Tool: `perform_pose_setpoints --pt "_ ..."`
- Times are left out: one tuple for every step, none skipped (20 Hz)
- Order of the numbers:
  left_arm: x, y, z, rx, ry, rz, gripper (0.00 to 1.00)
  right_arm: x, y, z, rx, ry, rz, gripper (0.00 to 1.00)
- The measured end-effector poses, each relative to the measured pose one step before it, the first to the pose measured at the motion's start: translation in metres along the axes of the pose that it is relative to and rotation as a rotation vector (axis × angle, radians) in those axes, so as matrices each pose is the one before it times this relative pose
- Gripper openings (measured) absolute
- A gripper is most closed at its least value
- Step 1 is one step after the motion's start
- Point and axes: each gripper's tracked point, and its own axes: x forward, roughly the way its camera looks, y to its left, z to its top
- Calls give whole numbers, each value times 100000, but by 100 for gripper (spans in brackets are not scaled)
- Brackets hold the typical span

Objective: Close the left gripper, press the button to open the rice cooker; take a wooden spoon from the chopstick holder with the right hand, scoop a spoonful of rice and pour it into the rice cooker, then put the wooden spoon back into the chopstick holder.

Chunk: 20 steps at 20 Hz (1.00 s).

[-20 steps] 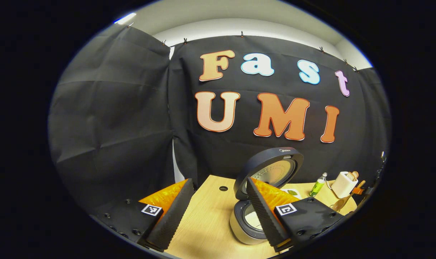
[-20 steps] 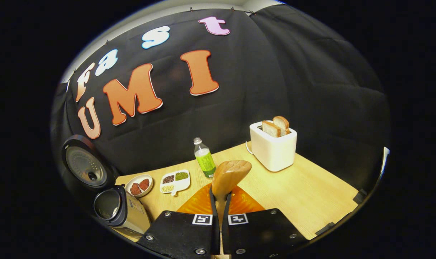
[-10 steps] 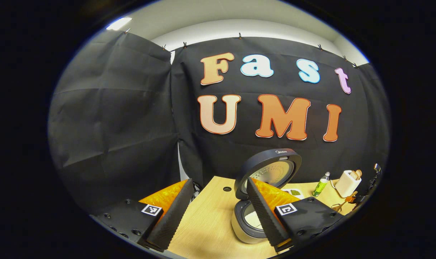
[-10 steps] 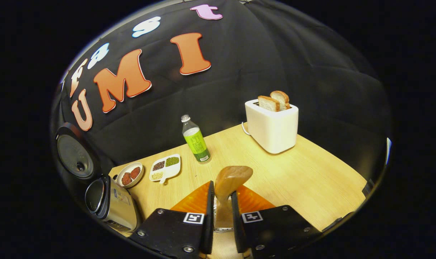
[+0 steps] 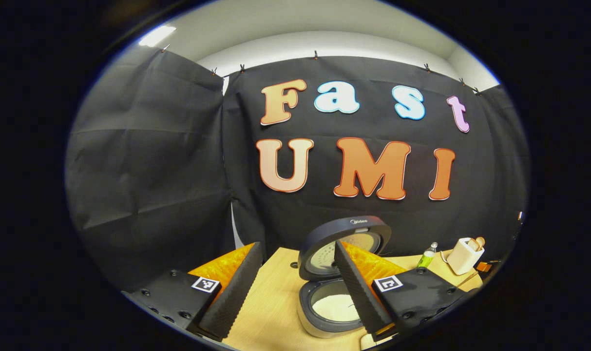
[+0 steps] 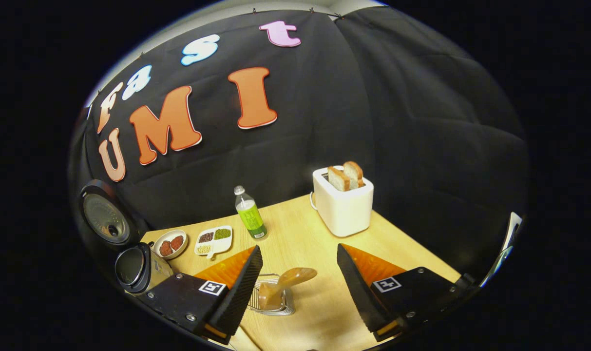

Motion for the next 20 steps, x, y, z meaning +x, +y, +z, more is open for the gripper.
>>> perform_pose_setpoints --pt "552 -712 754 272 -845 -188 97 -742 -370 1174 -1926 -1949 351 94" --pt "601 -776 632 104 -490 -698 98 -665 -288 1102 -1948 -1773 283 94" --pt "700 -714 385 387 587 -152 99 -636 -209 988 -1508 -1228 408 95" --pt "831 -631 644 -189 -387 -82 97 -592 -129 959 -909 -1598 628 94" --pt "867 -961 564 -1008 291 -924 100 -439 -249 967 -939 -1408 440 94" --pt "957 -1137 514 -1296 404 -1542 100 -464 -21 679 -706 -1289 975 94" --pt "1024 -1128 527 -498 185 -1246 98 -389 -12 609 -569 -968 1021 95" --pt "1083 -815 563 451 685 -531 96 -282 6 478 -236 -383 501 95" --pt "1141 -1011 583 477 -13 -1212 97 -320 -28 323 -143 -507 839 95" --pt "1192 -876 678 856 -406 -639 97 -173 -50 348 -41 -549 469 95" --pt "1328 -747 192 925 552 -759 97 -198 -99 258 -289 -738 361 95" --pt "1338 -876 -127 -93 1842 -1238 100 -179 -283 208 -522 -292 -243 95" --pt "1290 -777 -512 -381 2364 -1177 99 -40 -117 145 -508 -520 271 95" --pt "1049 -501 -257 11 1381 -503 100 -103 -188 -4 -327 65 -286 95" --pt "826 -234 -187 685 924 -126 97 1 -495 -6 -168 84 -637 95" --pt "917 -162 -453 619 1551 291 97 24 -450 59 185 -105 -801 95" --pt "1011 -130 -909 489 1823 3 97 -124 -381 -26 267 380 -479 95" --pt "792 77 -906 293 2452 599 97 -102 -269 -103 334 326 -621 95" --pt "868 227 -767 -210 1924 462 98 -34 -512 2 407 -59 -870 95" --pt "677 37 -940 -810 2463 -190 98 -92 -399 111 351 -230 -785 95"
